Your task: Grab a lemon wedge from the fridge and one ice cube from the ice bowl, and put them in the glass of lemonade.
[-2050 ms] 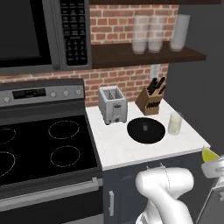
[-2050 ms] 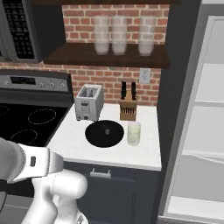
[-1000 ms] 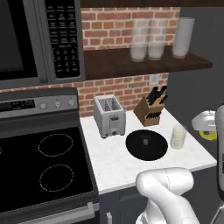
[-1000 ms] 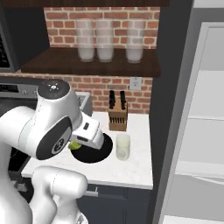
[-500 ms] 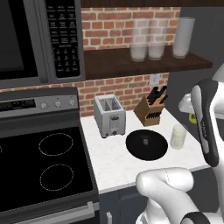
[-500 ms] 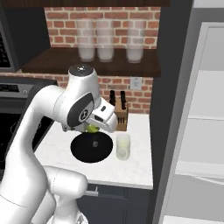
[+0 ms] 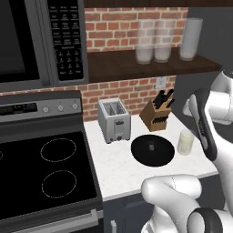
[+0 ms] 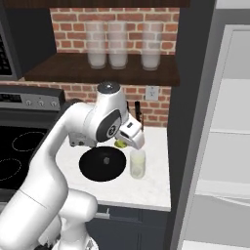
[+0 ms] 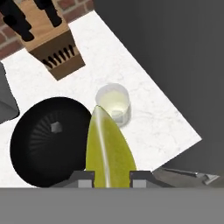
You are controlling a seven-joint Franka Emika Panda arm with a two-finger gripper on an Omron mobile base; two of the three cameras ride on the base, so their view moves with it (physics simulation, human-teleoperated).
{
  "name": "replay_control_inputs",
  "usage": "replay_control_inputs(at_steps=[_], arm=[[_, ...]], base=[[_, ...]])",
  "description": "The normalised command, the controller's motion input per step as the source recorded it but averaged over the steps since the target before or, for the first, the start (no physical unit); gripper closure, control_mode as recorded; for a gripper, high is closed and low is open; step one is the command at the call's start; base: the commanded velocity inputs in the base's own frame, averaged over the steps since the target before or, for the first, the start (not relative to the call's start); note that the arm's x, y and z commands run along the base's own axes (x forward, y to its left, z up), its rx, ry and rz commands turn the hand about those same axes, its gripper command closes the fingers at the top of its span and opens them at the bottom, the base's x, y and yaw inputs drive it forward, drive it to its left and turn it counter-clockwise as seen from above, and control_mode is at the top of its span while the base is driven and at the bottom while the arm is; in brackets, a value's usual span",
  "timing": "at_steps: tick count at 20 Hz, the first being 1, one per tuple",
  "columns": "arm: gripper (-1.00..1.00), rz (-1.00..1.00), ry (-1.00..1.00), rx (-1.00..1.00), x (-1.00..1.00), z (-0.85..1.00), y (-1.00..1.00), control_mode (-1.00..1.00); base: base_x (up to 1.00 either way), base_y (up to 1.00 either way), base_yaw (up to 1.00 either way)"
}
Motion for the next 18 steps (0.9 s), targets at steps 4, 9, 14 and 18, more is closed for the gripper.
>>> replay_control_inputs(at_steps=[4, 9, 14, 18], arm=[[1.0, -0.1, 0.0, 0.0, 0.68, -0.16, -0.15, -1.0], [1.0, -0.01, 0.0, 0.0, 0.42, -0.28, -0.2, -1.0], [1.0, 0.0, 0.03, 0.0, 0.21, -0.46, -0.21, -1.0], [1.0, 0.0, 0.03, 0.0, 0.19, -0.38, -0.1, -1.0]], base=[[0.0, 0.0, 0.0], [0.0, 0.0, 0.0], [0.0, 0.0, 0.0], [0.0, 0.0, 0.0]])
